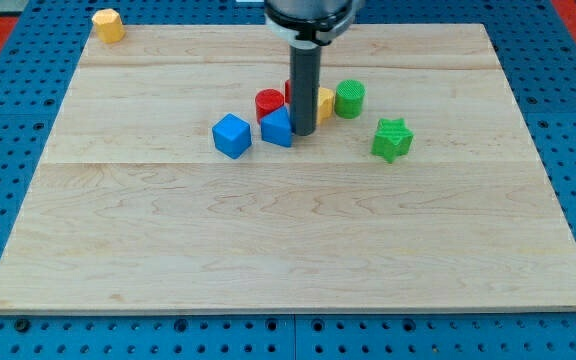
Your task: Push the yellow heart and red star up a bit
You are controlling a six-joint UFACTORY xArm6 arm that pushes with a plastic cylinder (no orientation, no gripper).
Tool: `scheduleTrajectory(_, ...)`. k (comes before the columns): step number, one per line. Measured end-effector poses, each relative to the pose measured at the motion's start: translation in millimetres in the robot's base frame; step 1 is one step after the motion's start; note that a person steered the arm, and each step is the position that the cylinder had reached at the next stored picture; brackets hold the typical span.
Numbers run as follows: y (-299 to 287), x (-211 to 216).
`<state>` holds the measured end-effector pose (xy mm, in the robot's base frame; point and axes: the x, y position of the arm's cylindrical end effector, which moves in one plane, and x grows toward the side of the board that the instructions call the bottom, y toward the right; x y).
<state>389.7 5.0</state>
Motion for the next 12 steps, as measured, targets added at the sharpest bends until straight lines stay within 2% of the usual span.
scheduleTrajectory(1, -6, 0)
scheduleTrajectory(3, 33, -2)
scheduleTrajectory(6, 13, -4)
scheduleTrajectory(10, 17, -45)
scheduleTrajectory(11, 19, -47)
scheduleTrajectory(12, 21, -23)
